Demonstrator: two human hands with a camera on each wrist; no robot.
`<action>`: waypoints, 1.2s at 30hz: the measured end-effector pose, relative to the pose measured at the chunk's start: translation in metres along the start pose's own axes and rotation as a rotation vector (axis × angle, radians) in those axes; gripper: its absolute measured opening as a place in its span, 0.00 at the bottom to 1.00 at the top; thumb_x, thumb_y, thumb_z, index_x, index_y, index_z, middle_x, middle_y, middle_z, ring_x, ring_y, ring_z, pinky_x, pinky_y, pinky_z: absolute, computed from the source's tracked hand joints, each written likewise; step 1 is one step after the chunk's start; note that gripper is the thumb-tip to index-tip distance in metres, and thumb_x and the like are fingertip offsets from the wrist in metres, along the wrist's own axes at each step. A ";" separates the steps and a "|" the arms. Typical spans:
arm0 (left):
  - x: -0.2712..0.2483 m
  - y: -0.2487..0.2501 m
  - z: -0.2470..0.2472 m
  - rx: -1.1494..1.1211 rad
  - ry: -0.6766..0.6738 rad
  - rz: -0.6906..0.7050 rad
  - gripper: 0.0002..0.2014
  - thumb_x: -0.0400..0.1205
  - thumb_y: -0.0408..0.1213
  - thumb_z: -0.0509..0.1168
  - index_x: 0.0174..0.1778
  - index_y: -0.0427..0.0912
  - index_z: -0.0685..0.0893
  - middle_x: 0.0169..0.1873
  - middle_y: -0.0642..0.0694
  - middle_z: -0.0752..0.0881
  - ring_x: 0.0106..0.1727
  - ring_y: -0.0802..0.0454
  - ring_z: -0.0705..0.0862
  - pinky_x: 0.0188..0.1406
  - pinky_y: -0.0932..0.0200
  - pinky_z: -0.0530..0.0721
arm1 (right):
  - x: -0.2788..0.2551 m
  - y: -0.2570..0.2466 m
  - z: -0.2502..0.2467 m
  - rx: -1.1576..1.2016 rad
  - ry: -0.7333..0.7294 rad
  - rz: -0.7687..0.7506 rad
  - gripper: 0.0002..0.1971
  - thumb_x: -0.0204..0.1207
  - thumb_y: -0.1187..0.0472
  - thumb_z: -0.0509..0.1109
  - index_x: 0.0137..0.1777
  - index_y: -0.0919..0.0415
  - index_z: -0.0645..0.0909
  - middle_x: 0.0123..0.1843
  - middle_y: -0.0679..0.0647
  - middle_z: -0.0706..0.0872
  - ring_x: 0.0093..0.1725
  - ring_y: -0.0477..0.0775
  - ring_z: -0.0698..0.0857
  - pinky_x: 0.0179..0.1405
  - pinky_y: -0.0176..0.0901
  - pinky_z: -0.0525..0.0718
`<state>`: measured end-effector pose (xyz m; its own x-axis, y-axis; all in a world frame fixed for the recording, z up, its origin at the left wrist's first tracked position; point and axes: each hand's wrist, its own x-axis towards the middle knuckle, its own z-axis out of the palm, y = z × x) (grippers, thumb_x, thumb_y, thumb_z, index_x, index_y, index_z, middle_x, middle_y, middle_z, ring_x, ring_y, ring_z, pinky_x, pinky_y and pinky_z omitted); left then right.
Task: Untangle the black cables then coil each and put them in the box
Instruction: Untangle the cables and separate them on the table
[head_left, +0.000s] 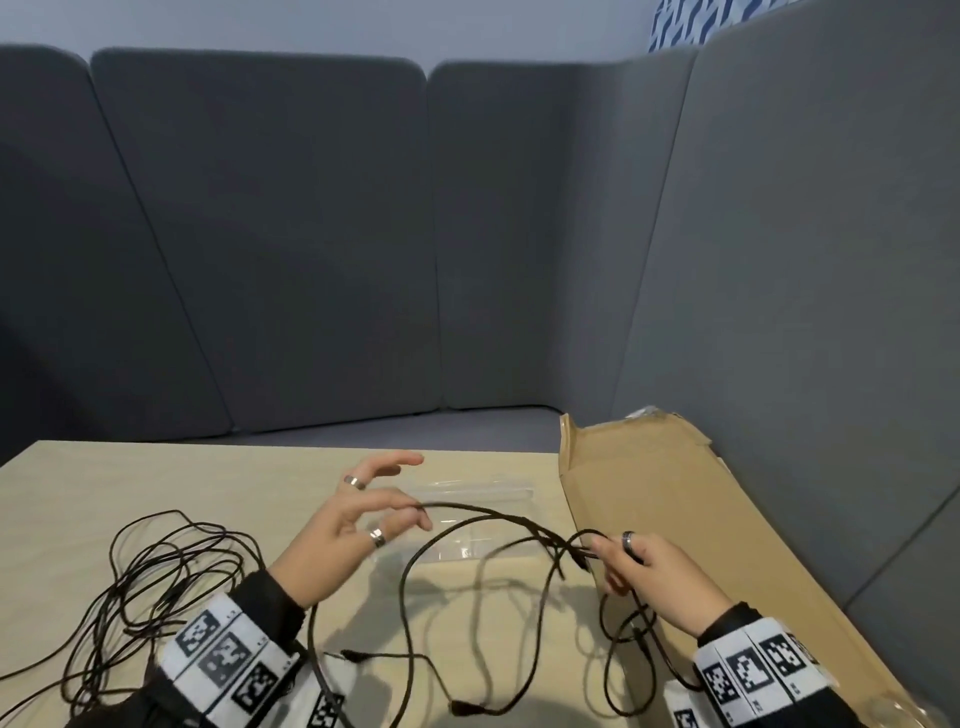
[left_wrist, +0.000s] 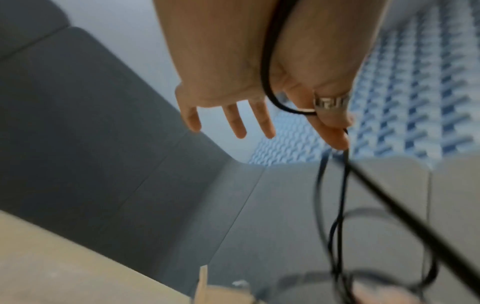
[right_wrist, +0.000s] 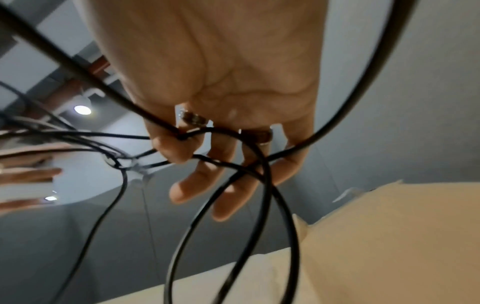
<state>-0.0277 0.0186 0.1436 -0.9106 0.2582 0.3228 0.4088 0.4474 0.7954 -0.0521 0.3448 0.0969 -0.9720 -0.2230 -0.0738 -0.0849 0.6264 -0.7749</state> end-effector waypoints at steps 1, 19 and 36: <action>0.000 0.002 -0.004 -0.114 0.076 -0.019 0.20 0.66 0.69 0.65 0.34 0.57 0.88 0.61 0.67 0.79 0.66 0.64 0.73 0.66 0.54 0.69 | 0.001 0.008 -0.004 -0.048 0.029 0.041 0.24 0.80 0.44 0.60 0.26 0.57 0.72 0.27 0.51 0.81 0.29 0.47 0.78 0.38 0.42 0.74; -0.030 -0.053 0.022 0.049 -0.109 -0.772 0.06 0.86 0.33 0.53 0.53 0.36 0.74 0.31 0.44 0.85 0.29 0.48 0.82 0.31 0.59 0.76 | -0.031 -0.013 -0.027 -0.037 0.061 -0.162 0.21 0.76 0.35 0.55 0.40 0.47 0.83 0.45 0.42 0.83 0.51 0.40 0.82 0.50 0.28 0.74; 0.048 0.078 0.039 0.434 -0.323 0.016 0.10 0.83 0.49 0.60 0.45 0.48 0.83 0.27 0.55 0.77 0.28 0.63 0.74 0.29 0.69 0.68 | -0.037 -0.074 0.003 -0.198 0.060 -0.377 0.06 0.74 0.46 0.68 0.38 0.34 0.76 0.42 0.37 0.77 0.50 0.38 0.78 0.55 0.36 0.73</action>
<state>-0.0369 0.0993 0.2012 -0.8670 0.4871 0.1049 0.4724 0.7365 0.4842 -0.0096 0.3044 0.1550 -0.8756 -0.4234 0.2327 -0.4713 0.6424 -0.6044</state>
